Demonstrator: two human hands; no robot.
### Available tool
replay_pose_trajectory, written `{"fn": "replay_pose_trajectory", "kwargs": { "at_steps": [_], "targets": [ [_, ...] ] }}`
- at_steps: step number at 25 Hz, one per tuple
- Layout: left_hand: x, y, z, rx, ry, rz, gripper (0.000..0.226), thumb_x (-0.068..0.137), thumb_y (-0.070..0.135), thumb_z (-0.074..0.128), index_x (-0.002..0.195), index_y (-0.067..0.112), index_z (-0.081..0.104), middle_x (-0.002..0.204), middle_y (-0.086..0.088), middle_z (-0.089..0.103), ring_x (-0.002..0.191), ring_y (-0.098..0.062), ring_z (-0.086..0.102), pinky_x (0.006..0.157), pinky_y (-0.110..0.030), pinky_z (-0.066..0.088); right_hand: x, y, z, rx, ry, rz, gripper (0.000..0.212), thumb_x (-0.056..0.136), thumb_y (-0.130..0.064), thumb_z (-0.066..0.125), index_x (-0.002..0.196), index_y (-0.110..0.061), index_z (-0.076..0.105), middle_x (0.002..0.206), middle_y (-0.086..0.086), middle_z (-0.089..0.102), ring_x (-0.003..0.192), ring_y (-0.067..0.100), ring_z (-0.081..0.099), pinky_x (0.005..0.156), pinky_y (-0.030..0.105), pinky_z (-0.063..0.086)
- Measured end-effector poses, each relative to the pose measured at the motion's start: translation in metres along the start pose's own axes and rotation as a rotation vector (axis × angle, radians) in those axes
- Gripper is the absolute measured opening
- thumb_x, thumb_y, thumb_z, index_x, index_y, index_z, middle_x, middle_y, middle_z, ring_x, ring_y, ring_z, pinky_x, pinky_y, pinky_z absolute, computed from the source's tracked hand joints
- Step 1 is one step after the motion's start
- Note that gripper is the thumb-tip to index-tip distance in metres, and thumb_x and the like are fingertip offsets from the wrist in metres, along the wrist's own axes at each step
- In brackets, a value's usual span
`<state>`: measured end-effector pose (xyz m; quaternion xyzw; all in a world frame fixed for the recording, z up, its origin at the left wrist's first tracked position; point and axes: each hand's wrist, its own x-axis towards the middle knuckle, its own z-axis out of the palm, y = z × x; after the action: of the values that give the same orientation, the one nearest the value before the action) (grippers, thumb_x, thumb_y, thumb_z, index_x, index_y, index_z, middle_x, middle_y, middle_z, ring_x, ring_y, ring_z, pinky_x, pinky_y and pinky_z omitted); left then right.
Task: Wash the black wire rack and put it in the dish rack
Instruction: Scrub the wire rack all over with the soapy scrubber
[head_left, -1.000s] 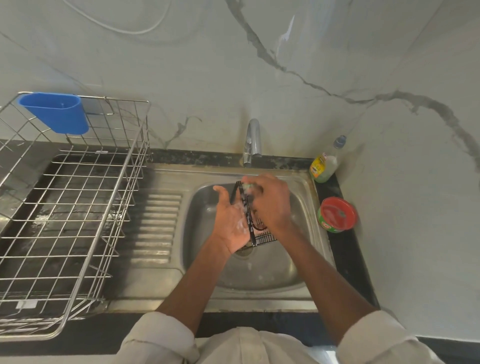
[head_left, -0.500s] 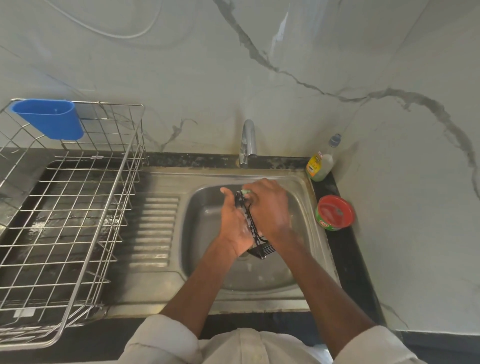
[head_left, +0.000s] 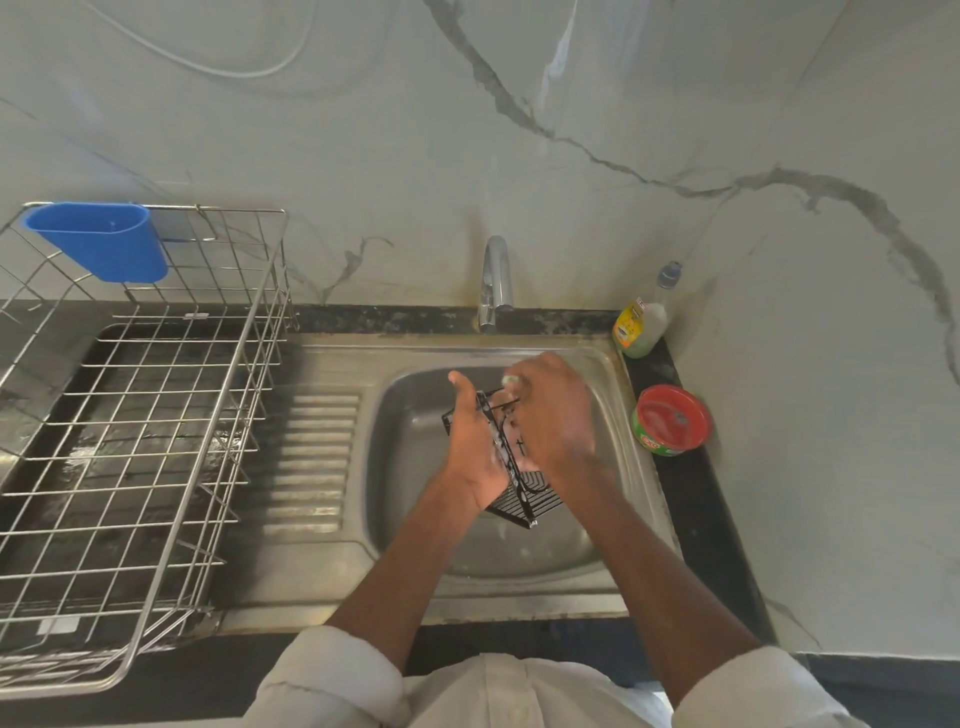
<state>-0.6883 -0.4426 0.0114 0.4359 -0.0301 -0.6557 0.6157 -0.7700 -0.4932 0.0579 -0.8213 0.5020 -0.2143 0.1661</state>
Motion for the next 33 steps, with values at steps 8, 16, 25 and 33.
{"fn": "replay_pose_trajectory", "kwargs": {
  "at_steps": [8,16,25,33],
  "targets": [
    [-0.001,-0.001,0.004,0.042,0.024,0.061,0.085,0.103,0.078,0.015,0.126,0.019,0.072,0.115,-0.007,0.081,0.111,-0.022,0.078,0.075,-0.031,0.063,0.003,-0.016,-0.004,0.335,-0.012,0.035,0.013,0.092,-0.01,0.073,0.099,-0.017,0.082,0.094,-0.003,0.077,0.085,0.008,0.069,0.078,0.017,0.053],
    [0.001,0.002,-0.008,-0.132,-0.032,0.094,0.079,0.108,0.069,0.028,0.11,0.012,0.082,0.113,-0.015,0.078,0.108,-0.029,0.077,0.094,-0.04,0.06,-0.025,-0.01,-0.004,0.228,-0.133,-0.159,0.029,0.084,0.004,0.071,0.092,-0.021,0.083,0.089,-0.001,0.076,0.082,0.017,0.068,0.079,0.034,0.056],
    [0.01,0.001,-0.013,-0.235,-0.145,0.047,0.079,0.105,0.069,0.044,0.143,0.001,0.06,0.133,-0.02,0.063,0.122,-0.031,0.065,0.111,-0.044,0.05,-0.029,-0.007,-0.002,0.257,-0.11,-0.198,0.028,0.081,0.005,0.073,0.093,-0.018,0.082,0.091,-0.002,0.074,0.083,0.013,0.063,0.078,0.027,0.054],
    [0.004,0.013,-0.012,-0.275,-0.072,0.127,0.077,0.106,0.07,0.034,0.096,0.012,0.084,0.112,-0.014,0.072,0.094,-0.026,0.073,0.082,-0.036,0.062,-0.046,0.016,-0.004,0.211,-0.152,-0.173,0.027,0.08,0.002,0.078,0.089,-0.023,0.082,0.088,-0.006,0.072,0.082,0.016,0.066,0.074,0.036,0.055]
  ]
}}
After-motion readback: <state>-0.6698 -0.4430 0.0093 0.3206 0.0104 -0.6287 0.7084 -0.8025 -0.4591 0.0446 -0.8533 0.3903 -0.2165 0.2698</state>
